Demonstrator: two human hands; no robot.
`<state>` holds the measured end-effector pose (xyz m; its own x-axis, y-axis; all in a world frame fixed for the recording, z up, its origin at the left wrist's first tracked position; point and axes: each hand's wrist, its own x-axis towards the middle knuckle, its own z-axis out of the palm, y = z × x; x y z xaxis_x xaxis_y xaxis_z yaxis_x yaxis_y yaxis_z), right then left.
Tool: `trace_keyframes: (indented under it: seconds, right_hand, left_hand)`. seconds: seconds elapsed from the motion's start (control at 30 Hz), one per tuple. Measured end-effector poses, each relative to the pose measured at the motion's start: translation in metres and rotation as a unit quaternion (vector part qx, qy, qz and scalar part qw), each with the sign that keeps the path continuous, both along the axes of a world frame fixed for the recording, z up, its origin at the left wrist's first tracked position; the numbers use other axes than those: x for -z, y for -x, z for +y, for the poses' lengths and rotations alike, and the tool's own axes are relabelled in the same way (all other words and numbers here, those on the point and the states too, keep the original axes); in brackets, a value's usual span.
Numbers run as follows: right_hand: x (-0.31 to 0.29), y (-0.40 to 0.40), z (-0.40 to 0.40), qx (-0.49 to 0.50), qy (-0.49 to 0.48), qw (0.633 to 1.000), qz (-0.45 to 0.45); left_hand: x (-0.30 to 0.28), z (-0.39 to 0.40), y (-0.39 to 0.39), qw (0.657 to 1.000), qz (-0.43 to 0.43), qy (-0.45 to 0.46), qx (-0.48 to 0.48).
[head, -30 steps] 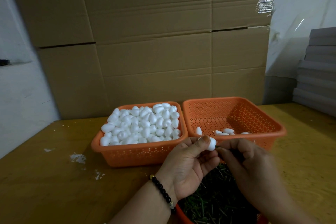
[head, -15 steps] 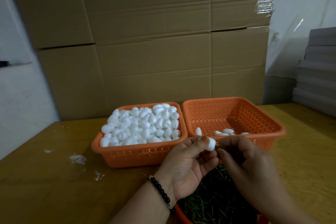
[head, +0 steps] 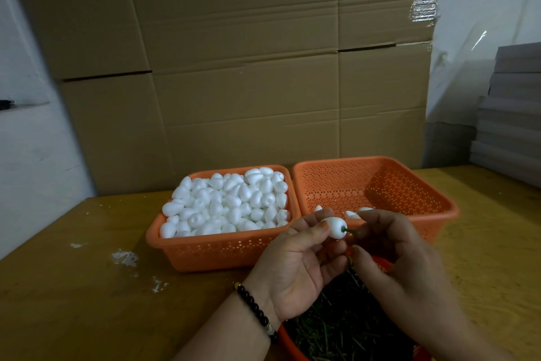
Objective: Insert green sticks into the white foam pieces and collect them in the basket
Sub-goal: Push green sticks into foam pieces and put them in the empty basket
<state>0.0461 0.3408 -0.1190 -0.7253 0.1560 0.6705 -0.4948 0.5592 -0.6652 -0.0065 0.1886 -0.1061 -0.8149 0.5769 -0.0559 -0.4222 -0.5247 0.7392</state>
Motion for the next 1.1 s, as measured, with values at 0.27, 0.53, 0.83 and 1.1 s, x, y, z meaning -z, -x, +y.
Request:
trace_keyframes:
  seconds: [0.27, 0.53, 0.83, 1.1]
  right_hand:
    - [0.002, 0.002, 0.001, 0.004, -0.009, 1.0, 0.01]
    - [-0.008, -0.003, 0.006, -0.011, -0.071, 0.997, 0.021]
    - [-0.01, -0.006, 0.005, -0.034, -0.119, 0.992, 0.013]
    - [-0.01, -0.007, 0.004, -0.033, -0.166, 0.985, -0.036]
  left_hand:
    - [-0.002, 0.0, 0.001, 0.999, -0.004, -0.051, 0.01]
    - [-0.004, 0.0, 0.004, 0.996, -0.014, -0.079, -0.023]
    - [-0.011, -0.002, 0.012, 0.989, -0.032, -0.137, -0.036]
    - [-0.018, 0.003, 0.02, 0.988, -0.073, -0.098, -0.095]
